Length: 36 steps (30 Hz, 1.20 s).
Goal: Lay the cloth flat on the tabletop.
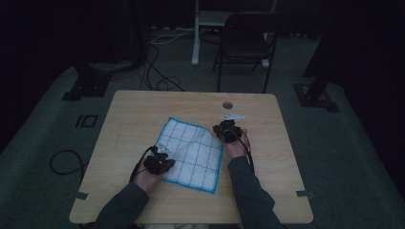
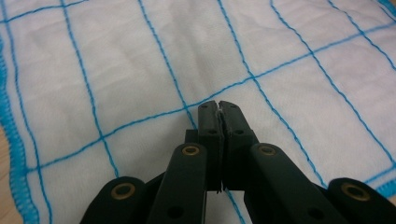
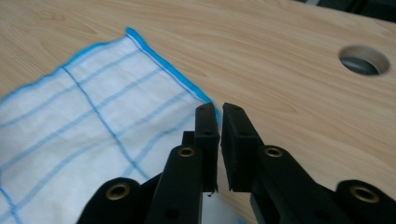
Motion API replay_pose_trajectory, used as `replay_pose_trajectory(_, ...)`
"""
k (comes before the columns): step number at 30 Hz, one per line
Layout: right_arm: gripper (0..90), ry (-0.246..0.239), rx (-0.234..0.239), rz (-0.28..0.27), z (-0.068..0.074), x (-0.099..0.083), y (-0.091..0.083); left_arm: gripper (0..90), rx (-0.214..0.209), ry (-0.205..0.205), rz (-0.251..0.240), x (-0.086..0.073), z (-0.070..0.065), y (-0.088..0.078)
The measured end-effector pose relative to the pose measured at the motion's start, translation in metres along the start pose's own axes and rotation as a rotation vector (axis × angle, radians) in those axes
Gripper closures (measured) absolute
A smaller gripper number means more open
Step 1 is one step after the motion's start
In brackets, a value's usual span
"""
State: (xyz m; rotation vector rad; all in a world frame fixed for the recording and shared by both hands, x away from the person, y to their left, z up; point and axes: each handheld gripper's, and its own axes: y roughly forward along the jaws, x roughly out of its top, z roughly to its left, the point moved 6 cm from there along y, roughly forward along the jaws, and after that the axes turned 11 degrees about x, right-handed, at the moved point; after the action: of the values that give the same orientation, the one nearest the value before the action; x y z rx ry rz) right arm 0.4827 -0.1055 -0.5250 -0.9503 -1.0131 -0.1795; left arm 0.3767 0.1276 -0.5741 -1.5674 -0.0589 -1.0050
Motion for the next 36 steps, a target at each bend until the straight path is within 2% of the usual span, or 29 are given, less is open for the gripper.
replay_pose_trajectory(4, 79.7, 0.034, 0.0, 0.025, -0.008, -0.012, 0.001, 88.2, 0.016, -0.013, 0.002, -0.005, 0.006, -0.003)
replay_pose_trajectory(7, 75.5, 0.052, -0.001, 0.063, -0.011, -0.027, 0.01, 87.8, 0.015, -0.012, 0.002, -0.006, 0.007, -0.004)
replay_pose_trajectory(11, 67.1, 0.071, 0.04, 0.103, -0.005, -0.041, 0.023, 87.6, 0.015, -0.017, 0.001, -0.006, 0.007, -0.004)
replay_pose_trajectory(13, 64.4, 0.069, 0.071, 0.091, 0.001, -0.041, 0.024, 87.6, 0.009, -0.028, -0.002, -0.006, 0.007, -0.003)
replay_pose_trajectory(18, 57.2, 0.011, 0.119, 0.081, 0.022, -0.038, 0.024, 87.5, 0.008, -0.036, -0.006, -0.006, 0.007, -0.003)
replay_pose_trajectory(23, 53.9, -0.061, 0.145, 0.127, 0.041, -0.044, 0.031, 87.3, 0.004, -0.043, -0.007, -0.006, 0.008, -0.003)
replay_pose_trajectory(27, 53.8, -0.11, 0.156, 0.149, 0.053, -0.049, 0.036, 87.3, 0.001, -0.049, -0.011, -0.006, 0.008, -0.003)
replay_pose_trajectory(29, 53.5, -0.128, 0.135, 0.163, 0.055, -0.051, 0.038, 87.3, 0.001, -0.05, -0.011, -0.007, 0.008, -0.003)
replay_pose_trajectory(31, 54.6, -0.112, 0.135, 0.165, 0.054, -0.05, 0.039, 87.2, 0.001, -0.051, -0.012, -0.007, 0.008, -0.003)
replay_pose_trajectory(34, 71.5, -0.081, 0.165, 0.162, 0.052, -0.05, 0.038, 87.1, -0.002, -0.054, -0.014, -0.007, 0.008, -0.003)
replay_pose_trajectory(36, 79.9, -0.077, 0.15, 0.148, 0.049, -0.047, 0.035, 87.1, -0.004, -0.055, -0.017, -0.007, 0.008, -0.003)
